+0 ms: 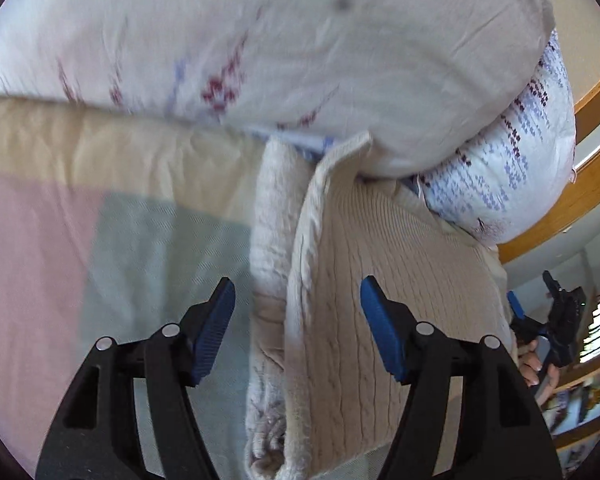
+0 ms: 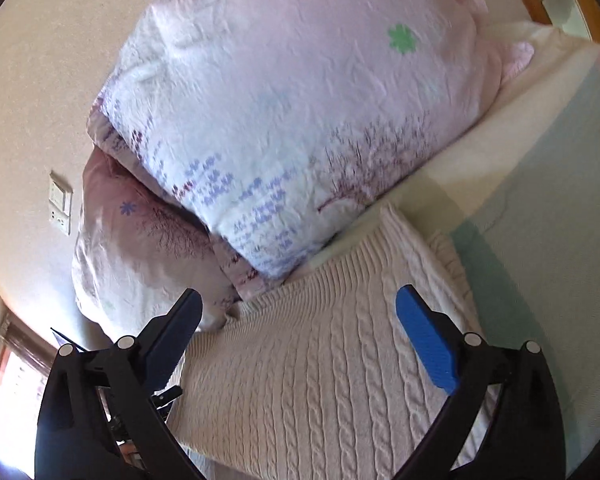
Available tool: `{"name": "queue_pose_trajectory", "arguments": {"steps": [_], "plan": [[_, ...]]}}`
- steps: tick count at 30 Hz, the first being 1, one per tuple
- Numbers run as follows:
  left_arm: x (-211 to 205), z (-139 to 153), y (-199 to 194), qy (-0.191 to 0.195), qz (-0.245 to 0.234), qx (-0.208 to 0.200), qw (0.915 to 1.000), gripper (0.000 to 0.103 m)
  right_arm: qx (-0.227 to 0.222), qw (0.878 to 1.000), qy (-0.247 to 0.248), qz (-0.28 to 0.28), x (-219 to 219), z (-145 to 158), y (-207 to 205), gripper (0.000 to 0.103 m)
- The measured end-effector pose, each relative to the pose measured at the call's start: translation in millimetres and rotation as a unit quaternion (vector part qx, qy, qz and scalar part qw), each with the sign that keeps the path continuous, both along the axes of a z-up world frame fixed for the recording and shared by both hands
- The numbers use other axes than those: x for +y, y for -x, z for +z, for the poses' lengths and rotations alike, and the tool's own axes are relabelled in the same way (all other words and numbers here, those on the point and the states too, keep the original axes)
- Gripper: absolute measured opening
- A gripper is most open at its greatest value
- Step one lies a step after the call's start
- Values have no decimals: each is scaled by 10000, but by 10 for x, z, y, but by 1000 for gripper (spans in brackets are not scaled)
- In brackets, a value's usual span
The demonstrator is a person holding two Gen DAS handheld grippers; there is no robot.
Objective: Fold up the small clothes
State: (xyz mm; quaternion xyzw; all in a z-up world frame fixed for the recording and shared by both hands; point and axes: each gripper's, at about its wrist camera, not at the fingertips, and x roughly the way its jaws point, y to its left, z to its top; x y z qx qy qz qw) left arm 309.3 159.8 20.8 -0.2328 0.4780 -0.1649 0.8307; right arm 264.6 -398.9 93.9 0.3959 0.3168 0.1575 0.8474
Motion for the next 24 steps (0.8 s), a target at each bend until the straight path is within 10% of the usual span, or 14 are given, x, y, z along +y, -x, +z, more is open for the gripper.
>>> {"name": "queue_pose_trajectory", "arguments": {"steps": [2,5,10,15,21,22,24], "plan": [[-50,-40,-3,218,34,-16,9998,57,166,9998,31,71,17,-73,1,99],[58,-151,-3,1147,368,358,9921,22,261,9995,10,170,-13,-128,100,99],[-240,312,159,1835,224,-88,9827,18,235,9996,-140,91,-356,-143,327,99],[-1700,946,99,2446,-1025,-695,9617,18,-20,9994,69,-329,-735,7,543,99],[-3194,552,-192,3903,-2017,364,8976,32,299,9981,309,-436,-1010,-1,427,98],[-3178,546,-188,3970,-1977,417,8953,38,447,9981,247,-340,-1063,-32,375,98],[-2847,695,-103,3605,-1652,-157,9179,66,612,9980,63,-136,-1140,-86,306,98]]}}
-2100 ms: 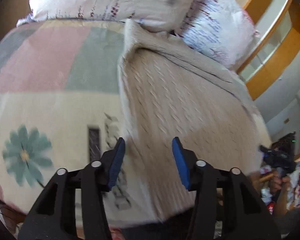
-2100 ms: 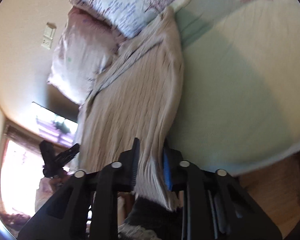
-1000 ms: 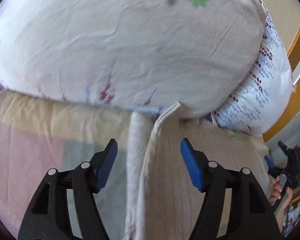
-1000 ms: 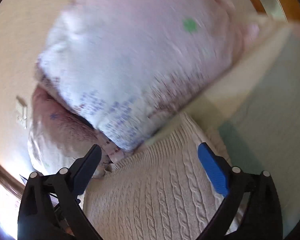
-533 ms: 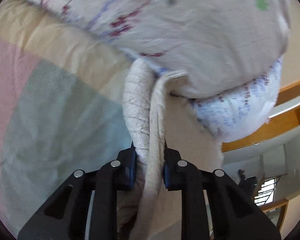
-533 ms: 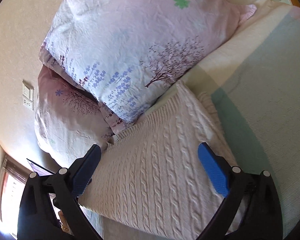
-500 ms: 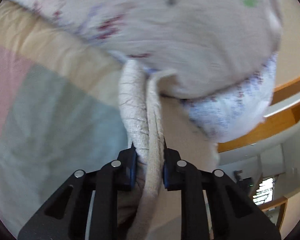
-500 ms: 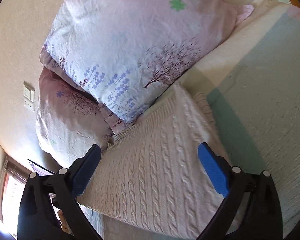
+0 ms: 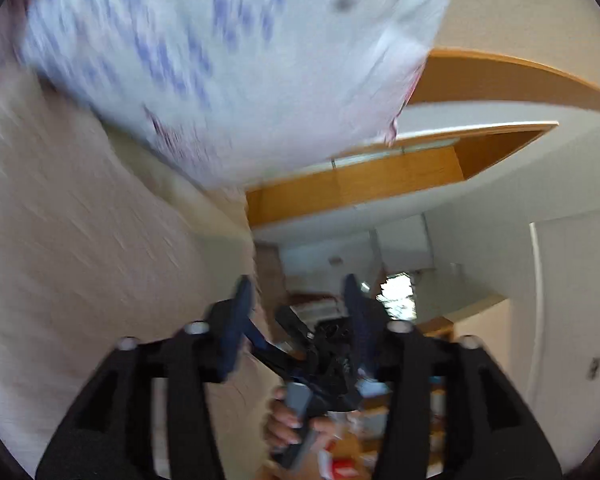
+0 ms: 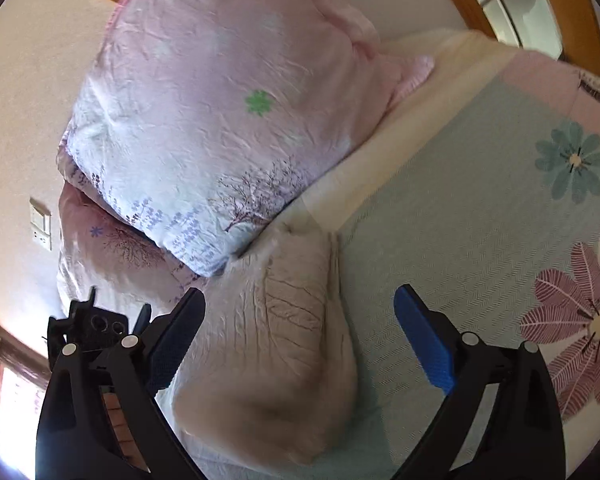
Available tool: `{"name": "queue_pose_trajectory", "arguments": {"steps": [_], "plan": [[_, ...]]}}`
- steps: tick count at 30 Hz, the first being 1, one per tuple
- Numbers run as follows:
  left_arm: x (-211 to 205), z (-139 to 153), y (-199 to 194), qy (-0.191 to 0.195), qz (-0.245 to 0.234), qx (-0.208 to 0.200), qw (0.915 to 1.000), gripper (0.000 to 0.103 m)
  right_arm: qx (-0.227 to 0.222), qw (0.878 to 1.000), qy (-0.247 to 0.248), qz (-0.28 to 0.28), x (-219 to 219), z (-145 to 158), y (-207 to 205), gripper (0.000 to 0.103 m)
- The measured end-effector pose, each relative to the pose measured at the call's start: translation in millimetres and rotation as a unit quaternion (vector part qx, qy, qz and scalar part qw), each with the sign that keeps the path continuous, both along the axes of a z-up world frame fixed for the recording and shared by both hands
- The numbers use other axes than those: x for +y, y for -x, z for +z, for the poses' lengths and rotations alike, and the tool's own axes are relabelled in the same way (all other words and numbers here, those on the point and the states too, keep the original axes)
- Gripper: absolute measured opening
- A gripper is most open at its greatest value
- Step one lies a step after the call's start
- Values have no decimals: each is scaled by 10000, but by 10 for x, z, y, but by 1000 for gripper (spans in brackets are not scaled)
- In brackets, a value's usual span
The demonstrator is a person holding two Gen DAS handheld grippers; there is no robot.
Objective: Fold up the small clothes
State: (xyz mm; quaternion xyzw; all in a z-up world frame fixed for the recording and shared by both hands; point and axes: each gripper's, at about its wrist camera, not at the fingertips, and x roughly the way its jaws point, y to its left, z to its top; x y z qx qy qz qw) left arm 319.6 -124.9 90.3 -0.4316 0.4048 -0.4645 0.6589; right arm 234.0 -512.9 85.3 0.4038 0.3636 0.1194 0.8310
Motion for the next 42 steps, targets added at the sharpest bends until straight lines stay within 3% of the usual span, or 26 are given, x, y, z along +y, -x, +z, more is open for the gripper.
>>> {"name": "queue_pose_trajectory", "arguments": {"steps": [2,4,7,9,11,12,13,15,16,18,20,21,24,26,28,29,31,34,35,36,37,38,40,42], "plan": [[392,127,68,-655,737,-471,9940,76,135,9991,-191,361,-9,-68,-107,98],[677,112,85,-1441,1109,-418,9825,78,399,9961,-310,723,72,-168,-267,98],[722,-120,68,-2258,895,91,9700,78,695,9916,-155,1076,294,-246,-462,96],[578,-251,60,-2557,671,185,9643,78,852,9885,-74,1247,406,-297,-535,91],[426,-347,69,-2658,441,202,9628,78,856,9867,-11,1385,502,-318,-581,90],[334,-385,62,-2677,332,206,9627,78,876,9854,12,1463,528,-327,-598,81],[272,-425,55,-2682,240,200,9629,78,908,9838,-25,1547,554,-357,-612,56],[119,-431,94,-2748,305,5,9610,72,982,9809,-380,1634,588,-453,-630,44],[64,-415,89,-2850,345,-93,9579,64,895,9815,-537,1603,594,-462,-606,40],[36,-426,37,-2659,298,-120,9635,41,706,9830,-540,1607,638,-388,-525,38],[221,-320,104,-2438,70,-231,9695,38,427,9788,-659,1893,787,-240,-425,36],[403,-264,240,-2502,84,-408,9673,38,369,9750,-724,2066,880,-198,-418,35],[888,-20,578,-2877,386,-941,9523,39,172,9586,-452,2808,1449,-58,-365,34],[1179,32,719,-3426,753,-1083,9302,45,145,9491,-64,3144,1891,-79,-408,35],[1320,-31,752,-4104,1069,-1016,8999,52,345,9449,596,3200,2252,-187,-490,45],[1394,-46,751,-4205,1156,-933,8951,55,382,9472,726,3100,2325,-208,-498,48],[1489,31,883,-4184,1412,-1129,8901,58,335,9572,418,2845,2215,-155,-418,52],[1590,193,1177,-4503,1769,-1616,8601,71,-9,9703,376,2388,1954,-7,-246,67],[1590,241,1278,-4500,1863,-1751,8556,73,-32,9716,320,2345,1921,5,-228,67],[1663,248,1378,-4462,1893,-1784,8563,74,20,9698,214,2428,1886,-26,-212,64],[1704,255,1464,-4397,1901,-1786,8594,75,99,9639,116,2657,1946,-77,-206,22],[1723,263,1545,-4325,1904,-1765,8635,75,169,9615,360,2719,1962,-91,-205,13],[1738,270,1717,-4273,1928,-1733,8661,75,216,9644,1038,2421,1994,-129,-218,10],[1680,235,1873,-4322,1972,-1743,8625,75,316,9715,977,2135,1922,-138,-275,9]]}}
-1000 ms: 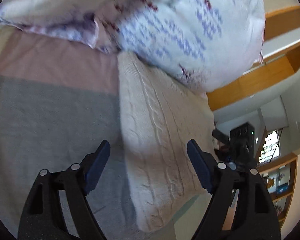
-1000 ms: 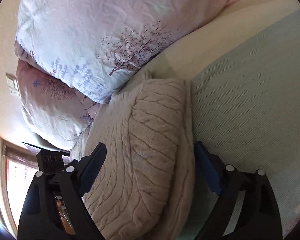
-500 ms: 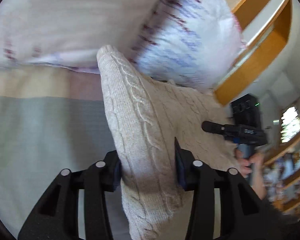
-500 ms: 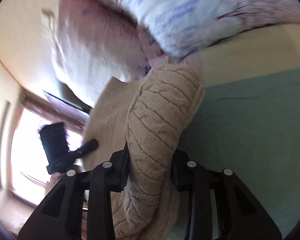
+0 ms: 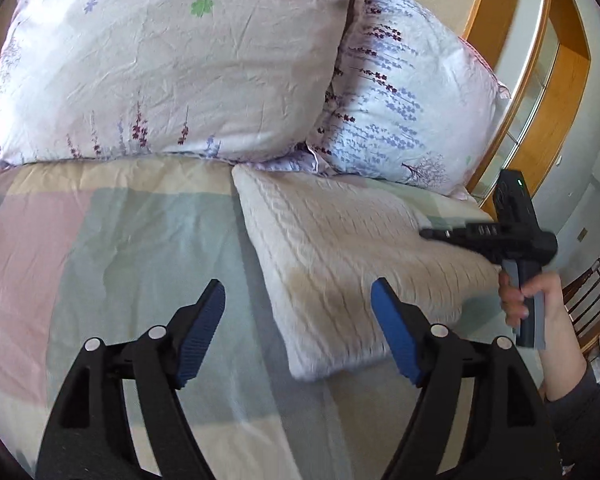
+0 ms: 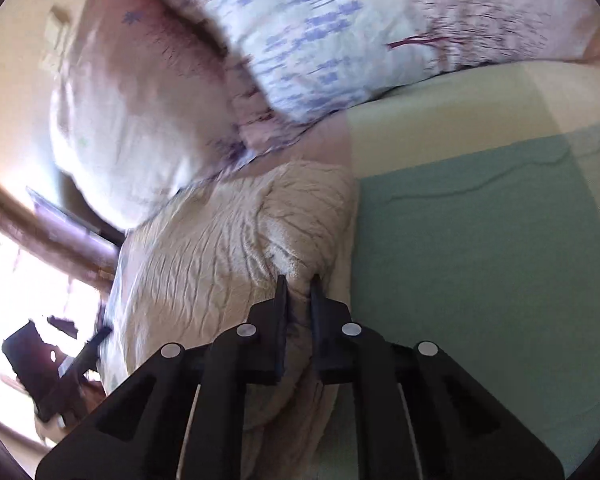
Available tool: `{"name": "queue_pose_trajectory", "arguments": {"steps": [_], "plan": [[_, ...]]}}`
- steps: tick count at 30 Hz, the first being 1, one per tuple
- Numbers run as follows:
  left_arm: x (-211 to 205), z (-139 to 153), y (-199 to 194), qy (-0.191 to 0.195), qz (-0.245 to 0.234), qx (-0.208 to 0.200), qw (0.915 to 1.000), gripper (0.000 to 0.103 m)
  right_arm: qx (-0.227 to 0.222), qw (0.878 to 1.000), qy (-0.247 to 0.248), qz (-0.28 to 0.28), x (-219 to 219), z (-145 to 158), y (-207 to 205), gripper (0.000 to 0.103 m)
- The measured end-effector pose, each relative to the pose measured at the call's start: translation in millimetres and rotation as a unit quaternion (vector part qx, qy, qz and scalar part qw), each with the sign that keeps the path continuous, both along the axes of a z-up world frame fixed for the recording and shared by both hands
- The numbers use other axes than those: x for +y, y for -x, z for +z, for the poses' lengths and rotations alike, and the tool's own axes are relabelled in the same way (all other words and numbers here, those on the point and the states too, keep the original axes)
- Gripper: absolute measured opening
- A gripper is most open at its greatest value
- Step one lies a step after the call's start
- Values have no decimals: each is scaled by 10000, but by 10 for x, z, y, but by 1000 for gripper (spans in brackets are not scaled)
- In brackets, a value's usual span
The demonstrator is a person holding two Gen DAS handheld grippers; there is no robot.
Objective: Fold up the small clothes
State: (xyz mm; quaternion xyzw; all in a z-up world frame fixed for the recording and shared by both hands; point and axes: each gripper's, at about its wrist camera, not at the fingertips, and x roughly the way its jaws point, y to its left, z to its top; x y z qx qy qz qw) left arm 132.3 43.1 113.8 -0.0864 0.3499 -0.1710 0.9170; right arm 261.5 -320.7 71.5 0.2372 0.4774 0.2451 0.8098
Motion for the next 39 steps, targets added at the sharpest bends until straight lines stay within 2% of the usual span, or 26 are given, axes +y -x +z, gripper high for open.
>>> {"name": "queue_pose_trajectory", "arguments": {"steps": [2,3,6,8,10,11,13,15,16,18,20,22,23,26,30,33,37,39], "plan": [[-53,-71,104,-118,56,-16,9999,77,-23,9988,321,-370,-66,13,-20,8],[-74,-98,168,-182,62,-3,9998,78,-49,9981,469,-386,-71,42,-23,8],[-128,-190,287,-297,31,131,9995,80,-474,9946,791,-473,-38,263,177,10],[-155,-238,350,-366,28,187,9992,84,-823,9931,613,-576,-99,431,404,11],[-187,-265,411,-492,87,201,9985,89,-1164,9923,145,-387,-157,569,747,19],[-211,-275,439,-590,203,188,9979,98,-1268,9917,17,-218,-126,597,907,20],[-264,-276,486,-676,262,96,9973,101,-1197,9926,151,165,62,521,1067,23],[-367,-290,490,-905,336,146,9952,101,-894,9936,609,337,248,337,1080,31],[-422,-302,479,-1069,402,196,9933,101,-605,9926,1001,321,330,156,1010,31],[-507,-343,461,-1312,450,281,9899,101,-695,9937,867,126,279,116,989,31],[-557,-389,457,-1500,530,344,9867,101,-705,9944,780,-70,205,230,1103,34],[-564,-428,453,-1504,546,445,9861,101,-1064,9881,1081,-245,182,336,1335,62],[-566,-452,437,-1472,537,530,9862,101,-1203,9841,1267,-324,181,358,1456,66],[-603,-522,383,-1540,556,782,9834,101,-1187,9771,1720,-393,251,259,1672,67],[-658,-564,345,-1768,607,903,9782,101,-915,9714,2163,-339,430,57,1684,67],[-647,-575,334,-1757,614,937,9781,101,-1069,9558,2720,-318,636,-10,1671,74],[-650,-575,334,-1771,629,950,9776,101,-1137,9457,3022,-371,744,-66,1711,80],[-652,-576,334,-1766,625,953,9777,101,-1084,9475,2978,-428,723,-72,1731,81]]}}
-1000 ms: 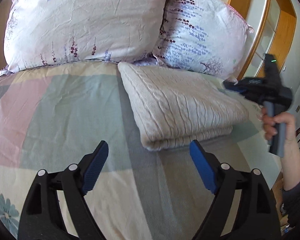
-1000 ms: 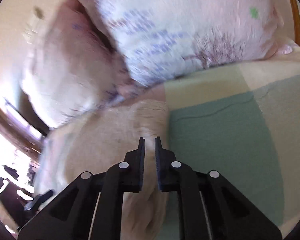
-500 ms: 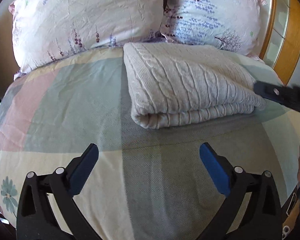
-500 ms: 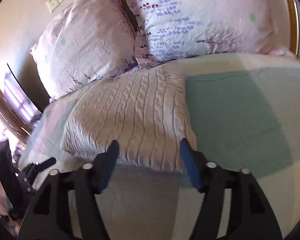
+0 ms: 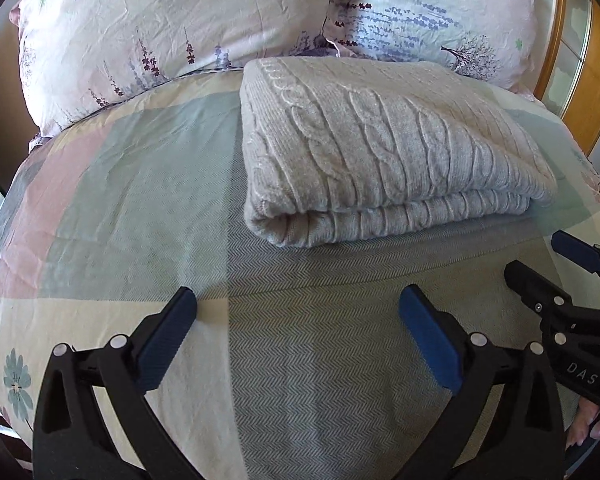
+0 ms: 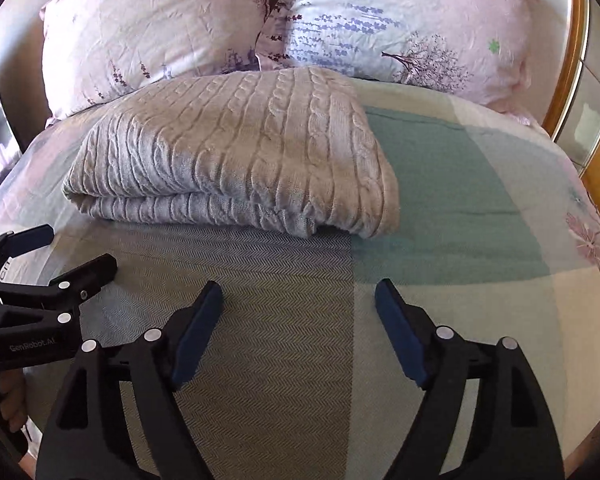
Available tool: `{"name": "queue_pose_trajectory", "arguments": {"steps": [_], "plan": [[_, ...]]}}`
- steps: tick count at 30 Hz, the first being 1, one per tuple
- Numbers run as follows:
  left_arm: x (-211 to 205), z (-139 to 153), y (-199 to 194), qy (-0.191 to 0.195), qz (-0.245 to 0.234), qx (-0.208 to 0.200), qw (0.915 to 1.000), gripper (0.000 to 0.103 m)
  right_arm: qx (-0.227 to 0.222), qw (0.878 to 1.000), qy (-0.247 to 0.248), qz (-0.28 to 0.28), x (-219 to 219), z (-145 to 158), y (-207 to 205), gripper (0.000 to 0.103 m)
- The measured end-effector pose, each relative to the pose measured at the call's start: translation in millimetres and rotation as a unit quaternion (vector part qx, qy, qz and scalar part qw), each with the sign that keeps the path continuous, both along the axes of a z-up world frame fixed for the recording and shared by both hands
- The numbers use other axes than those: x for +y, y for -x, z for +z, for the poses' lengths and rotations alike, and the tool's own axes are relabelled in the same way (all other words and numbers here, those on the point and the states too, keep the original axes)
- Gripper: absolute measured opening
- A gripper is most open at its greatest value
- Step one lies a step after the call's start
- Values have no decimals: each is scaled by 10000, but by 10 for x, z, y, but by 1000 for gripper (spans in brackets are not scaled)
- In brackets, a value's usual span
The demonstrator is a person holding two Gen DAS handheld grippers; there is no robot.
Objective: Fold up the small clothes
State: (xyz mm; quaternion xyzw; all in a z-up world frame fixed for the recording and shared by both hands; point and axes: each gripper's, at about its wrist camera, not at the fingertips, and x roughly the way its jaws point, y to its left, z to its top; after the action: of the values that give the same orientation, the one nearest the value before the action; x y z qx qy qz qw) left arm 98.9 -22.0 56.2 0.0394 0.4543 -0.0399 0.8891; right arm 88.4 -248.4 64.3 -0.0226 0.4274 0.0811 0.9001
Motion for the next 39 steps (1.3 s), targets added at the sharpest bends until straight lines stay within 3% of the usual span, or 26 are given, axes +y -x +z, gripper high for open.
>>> {"name": "queue_pose_trajectory", "arguments": {"steps": [9,39], "plan": [[-4,-2,-8,-1,-14,-2,10000,101,-7,10000,28,-71,-3,-13,9,90],[-15,-3,-2,7,-17,-13,10000,101,34,9999,38,-87,25,-29,7,99]]}}
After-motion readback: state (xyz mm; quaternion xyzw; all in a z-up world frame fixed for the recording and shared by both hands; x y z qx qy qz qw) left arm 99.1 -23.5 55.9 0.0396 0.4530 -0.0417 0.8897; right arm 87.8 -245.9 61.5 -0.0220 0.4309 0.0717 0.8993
